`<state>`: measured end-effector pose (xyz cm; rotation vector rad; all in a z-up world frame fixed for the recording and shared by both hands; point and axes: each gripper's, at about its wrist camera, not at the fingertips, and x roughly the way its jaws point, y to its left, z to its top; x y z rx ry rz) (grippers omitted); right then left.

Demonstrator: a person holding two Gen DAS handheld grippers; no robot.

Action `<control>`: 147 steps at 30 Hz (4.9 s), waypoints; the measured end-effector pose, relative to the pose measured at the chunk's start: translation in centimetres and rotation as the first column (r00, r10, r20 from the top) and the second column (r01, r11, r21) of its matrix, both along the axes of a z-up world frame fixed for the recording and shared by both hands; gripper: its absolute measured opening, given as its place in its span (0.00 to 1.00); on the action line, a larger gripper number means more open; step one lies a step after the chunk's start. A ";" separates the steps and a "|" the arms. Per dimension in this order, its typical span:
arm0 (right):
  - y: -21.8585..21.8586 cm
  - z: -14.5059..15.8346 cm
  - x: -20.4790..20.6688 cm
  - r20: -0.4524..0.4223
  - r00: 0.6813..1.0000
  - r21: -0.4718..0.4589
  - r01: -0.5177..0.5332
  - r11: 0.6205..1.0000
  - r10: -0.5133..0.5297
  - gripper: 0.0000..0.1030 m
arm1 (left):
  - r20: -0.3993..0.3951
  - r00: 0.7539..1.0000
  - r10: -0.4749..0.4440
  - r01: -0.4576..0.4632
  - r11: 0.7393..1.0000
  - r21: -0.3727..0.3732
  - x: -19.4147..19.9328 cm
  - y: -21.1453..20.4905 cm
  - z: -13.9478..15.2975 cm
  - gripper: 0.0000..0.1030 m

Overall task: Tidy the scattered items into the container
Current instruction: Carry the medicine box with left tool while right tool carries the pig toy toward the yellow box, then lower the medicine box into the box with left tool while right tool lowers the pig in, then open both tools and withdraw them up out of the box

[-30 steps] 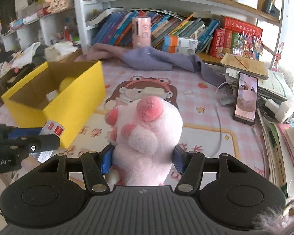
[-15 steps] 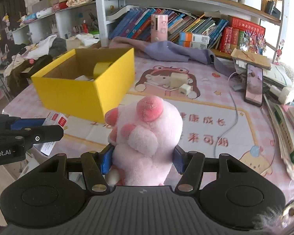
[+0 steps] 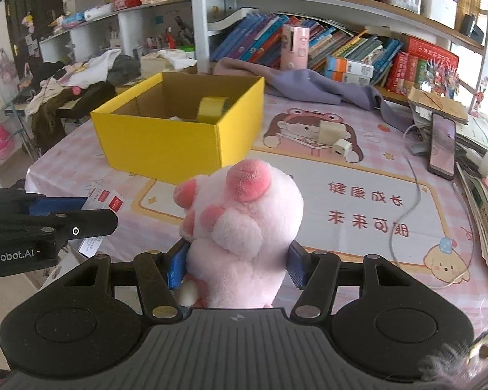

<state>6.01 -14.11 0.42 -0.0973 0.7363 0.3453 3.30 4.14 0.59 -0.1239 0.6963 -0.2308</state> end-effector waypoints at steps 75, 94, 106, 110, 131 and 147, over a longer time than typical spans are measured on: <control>11.9 -2.3 24.8 -0.016 0.911 -0.077 -0.412 0.908 0.412 0.59 | -0.134 0.970 0.204 -0.187 0.974 0.125 24.0 6.6 -2.5 0.29; 8.3 1.8 19.6 0.159 0.942 -0.036 -0.293 0.956 0.295 0.75 | 0.069 0.963 0.262 -0.267 0.960 0.079 16.4 6.7 1.9 0.77; 7.6 3.4 12.2 0.236 0.942 -0.041 -0.236 0.971 0.239 0.75 | 0.129 0.949 0.287 -0.298 0.952 0.072 9.0 6.5 3.3 0.80; 7.1 3.7 9.3 0.263 0.940 -0.048 -0.210 0.976 0.215 0.76 | 0.140 0.944 0.300 -0.313 0.946 0.086 6.3 6.3 3.4 0.84; 5.4 2.3 0.3 0.283 0.951 -0.067 -0.109 0.992 0.123 0.77 | 0.156 0.935 0.318 -0.341 0.928 0.149 -2.5 5.1 2.3 0.88; 2.8 1.0 -2.1 0.239 0.970 -0.083 -0.024 0.996 0.043 0.80 | 0.120 0.965 0.233 -0.250 0.956 0.154 -2.6 2.9 1.2 0.89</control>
